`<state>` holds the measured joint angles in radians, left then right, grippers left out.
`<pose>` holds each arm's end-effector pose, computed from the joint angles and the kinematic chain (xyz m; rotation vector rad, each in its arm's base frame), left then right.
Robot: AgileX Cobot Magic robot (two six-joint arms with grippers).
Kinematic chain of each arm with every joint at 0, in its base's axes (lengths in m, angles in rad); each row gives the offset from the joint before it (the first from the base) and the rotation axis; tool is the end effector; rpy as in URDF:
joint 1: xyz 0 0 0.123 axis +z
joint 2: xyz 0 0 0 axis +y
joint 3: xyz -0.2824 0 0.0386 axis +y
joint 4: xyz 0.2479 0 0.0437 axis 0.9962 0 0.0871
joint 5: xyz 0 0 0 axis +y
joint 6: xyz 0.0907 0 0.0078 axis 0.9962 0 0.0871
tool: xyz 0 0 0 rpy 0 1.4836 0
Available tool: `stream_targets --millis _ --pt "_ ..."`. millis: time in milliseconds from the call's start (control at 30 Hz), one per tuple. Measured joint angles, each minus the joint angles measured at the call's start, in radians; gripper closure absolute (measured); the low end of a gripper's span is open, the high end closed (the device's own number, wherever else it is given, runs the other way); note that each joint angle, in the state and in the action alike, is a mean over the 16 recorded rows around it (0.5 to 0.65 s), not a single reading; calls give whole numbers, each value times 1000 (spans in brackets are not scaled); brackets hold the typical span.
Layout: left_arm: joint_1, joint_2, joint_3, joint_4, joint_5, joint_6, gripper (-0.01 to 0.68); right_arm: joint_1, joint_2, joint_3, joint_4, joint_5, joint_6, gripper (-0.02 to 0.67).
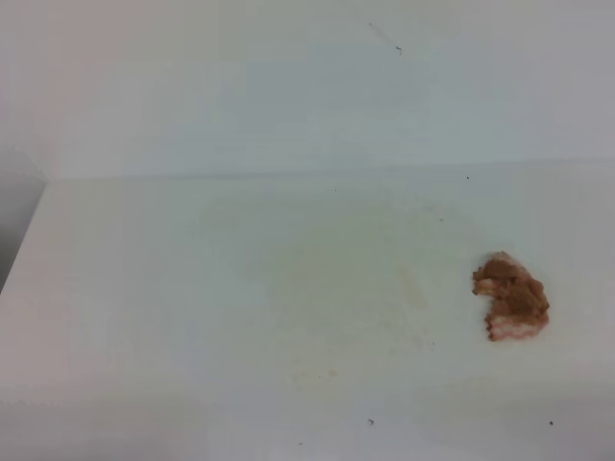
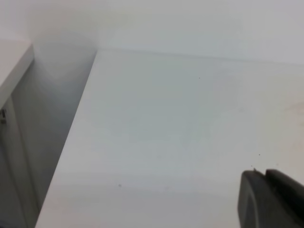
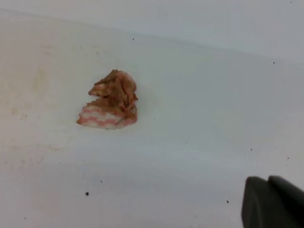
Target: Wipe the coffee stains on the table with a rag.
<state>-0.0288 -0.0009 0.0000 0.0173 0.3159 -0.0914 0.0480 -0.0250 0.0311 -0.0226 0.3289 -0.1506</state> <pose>0.0541 -0.0011 0.1846 -0.0454 1.7985 -0.0693 0.0531 0.0019 0.1743 -0.1946 1.8091 -0.0944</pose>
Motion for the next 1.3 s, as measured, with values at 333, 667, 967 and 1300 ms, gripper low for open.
stream_targets --millis 333,667,967,1300 --pt "0 0 3 0 0 0 674 0 0 0 0 0 0 652" --pt "0 0 0 0 0 0 673 0 0 0 0 0 0 652" --pt "0 0 0 0 0 0 673 0 0 0 0 0 0 652" --pt "0 0 0 0 0 0 673 0 0 0 0 0 0 652"
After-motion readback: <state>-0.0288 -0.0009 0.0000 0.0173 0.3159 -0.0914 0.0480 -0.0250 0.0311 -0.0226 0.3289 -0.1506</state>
